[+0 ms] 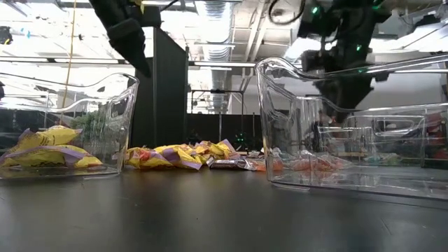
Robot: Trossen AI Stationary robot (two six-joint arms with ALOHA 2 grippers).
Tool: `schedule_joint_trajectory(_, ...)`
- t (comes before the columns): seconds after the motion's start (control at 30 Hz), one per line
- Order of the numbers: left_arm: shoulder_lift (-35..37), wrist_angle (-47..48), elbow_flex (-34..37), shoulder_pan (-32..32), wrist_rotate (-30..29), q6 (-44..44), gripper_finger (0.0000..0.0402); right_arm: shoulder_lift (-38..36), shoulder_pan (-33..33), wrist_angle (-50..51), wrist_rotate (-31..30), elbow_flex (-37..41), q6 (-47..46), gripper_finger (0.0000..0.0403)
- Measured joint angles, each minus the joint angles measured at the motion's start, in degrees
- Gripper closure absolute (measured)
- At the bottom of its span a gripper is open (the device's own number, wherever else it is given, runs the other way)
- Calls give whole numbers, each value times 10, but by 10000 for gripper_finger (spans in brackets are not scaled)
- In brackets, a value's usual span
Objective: Sort candy
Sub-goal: Put the red candy in the top right transparent container
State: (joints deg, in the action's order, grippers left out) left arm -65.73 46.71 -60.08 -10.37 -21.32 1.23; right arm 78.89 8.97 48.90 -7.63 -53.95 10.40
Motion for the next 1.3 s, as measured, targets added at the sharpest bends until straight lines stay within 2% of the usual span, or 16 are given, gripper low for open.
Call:
schedule_joint_trajectory(0.3, 0, -25, 3, 10, 4, -22, 107, 95, 5, -36, 19, 0, 11, 122)
schedule_joint_trajectory(0.63, 0, -125, 3, 72, 5, -14, 107, 161, 21, -61, 32, 0, 20, 123)
schedule_joint_trajectory(0.73, 0, -147, 3, 84, 6, -10, 107, 173, 21, -68, 32, -1, 26, 134)
schedule_joint_trajectory(0.87, 0, -147, 3, 85, 6, -12, 107, 176, 21, -70, 36, -1, 26, 183)
schedule_joint_trajectory(1.17, -5, -138, 3, 57, 5, -22, 107, 104, 21, -62, 30, 0, 28, 373)
schedule_joint_trajectory(1.23, -11, -128, 3, 47, 6, -23, 107, 75, 21, -55, 19, 0, 28, 393)
schedule_joint_trajectory(1.3, -23, -114, 3, 35, 24, -22, 107, 41, 22, -47, 6, 0, 27, 393)
